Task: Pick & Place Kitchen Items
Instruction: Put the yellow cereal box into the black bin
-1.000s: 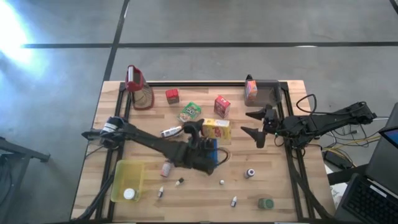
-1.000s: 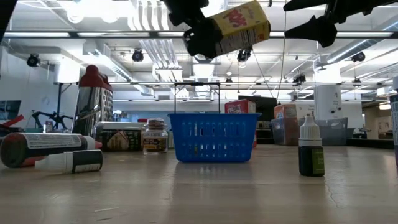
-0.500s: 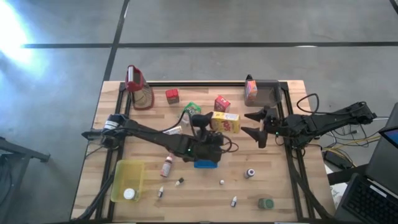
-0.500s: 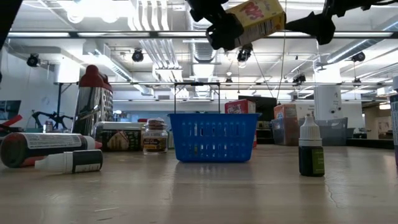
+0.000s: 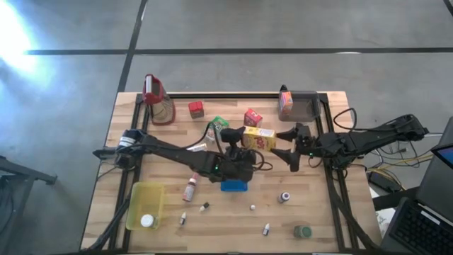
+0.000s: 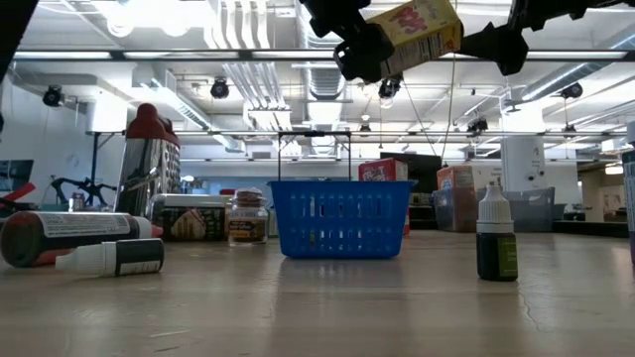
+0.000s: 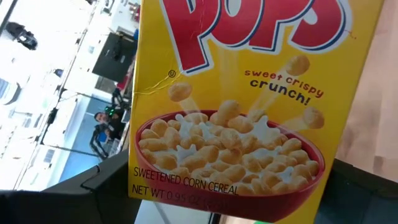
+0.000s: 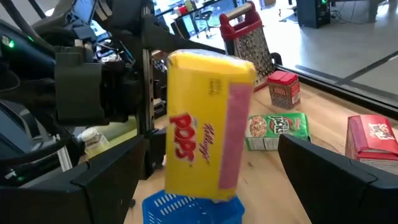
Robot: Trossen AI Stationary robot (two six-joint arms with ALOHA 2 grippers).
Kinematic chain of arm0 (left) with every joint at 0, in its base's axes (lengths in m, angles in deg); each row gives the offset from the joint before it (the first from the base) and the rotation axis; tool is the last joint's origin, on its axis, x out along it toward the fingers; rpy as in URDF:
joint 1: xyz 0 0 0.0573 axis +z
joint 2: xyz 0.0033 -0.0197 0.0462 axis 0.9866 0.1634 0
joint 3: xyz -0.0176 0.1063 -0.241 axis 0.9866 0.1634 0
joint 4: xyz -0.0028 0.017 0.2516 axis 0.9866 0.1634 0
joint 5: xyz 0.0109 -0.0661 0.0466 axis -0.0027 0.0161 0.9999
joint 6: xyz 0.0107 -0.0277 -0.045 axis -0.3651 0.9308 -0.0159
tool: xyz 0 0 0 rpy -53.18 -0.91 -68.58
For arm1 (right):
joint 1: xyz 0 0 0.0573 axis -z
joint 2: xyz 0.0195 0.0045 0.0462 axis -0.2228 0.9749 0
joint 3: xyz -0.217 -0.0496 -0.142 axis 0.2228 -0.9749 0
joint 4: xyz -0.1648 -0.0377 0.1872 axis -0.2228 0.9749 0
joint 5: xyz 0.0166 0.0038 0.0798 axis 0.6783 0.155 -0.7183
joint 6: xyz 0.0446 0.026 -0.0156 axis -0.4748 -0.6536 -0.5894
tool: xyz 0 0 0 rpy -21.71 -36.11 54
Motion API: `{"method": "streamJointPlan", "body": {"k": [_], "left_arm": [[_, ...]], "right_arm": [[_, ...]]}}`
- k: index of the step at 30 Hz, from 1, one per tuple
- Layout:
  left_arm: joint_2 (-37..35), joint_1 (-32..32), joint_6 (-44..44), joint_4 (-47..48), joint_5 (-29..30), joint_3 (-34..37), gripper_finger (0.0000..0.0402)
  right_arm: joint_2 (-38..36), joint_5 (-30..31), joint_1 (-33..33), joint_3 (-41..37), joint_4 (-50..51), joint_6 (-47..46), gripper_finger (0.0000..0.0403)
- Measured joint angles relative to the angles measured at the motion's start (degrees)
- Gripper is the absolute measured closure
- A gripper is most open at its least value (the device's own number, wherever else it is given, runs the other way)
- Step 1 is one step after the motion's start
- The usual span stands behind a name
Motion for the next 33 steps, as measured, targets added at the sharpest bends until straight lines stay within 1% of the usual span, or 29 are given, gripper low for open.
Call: {"method": "streamJointPlan", "body": {"k": [4,13,18,26,33], "left_arm": [[0.0,0.1,-0.2,0.0,-0.5,0.0,0.0044],[0.0,0.1,-2.3,-0.1,0.1,0.0,0.0044],[0.0,0.1,-1.7,-0.2,2.7,0.0,0.0044],[0.0,0.2,-1.6,-1.4,2.9,0.0,0.0044],[0.0,0.3,-1.6,-1.6,2.0,0.0,0.0044]], "right_arm": [[2.0,0.0,0.1,2.4,0.3,1.4,0.0051],[6.6,0.2,0.4,8.5,8.4,1.0,0.0105],[7.0,0.4,2.0,9.0,9.1,0.8,0.0118],[7.0,0.0,3.9,9.0,8.8,0.8,0.0132],[6.9,-0.2,3.8,8.9,8.7,0.8,0.0162]]}}
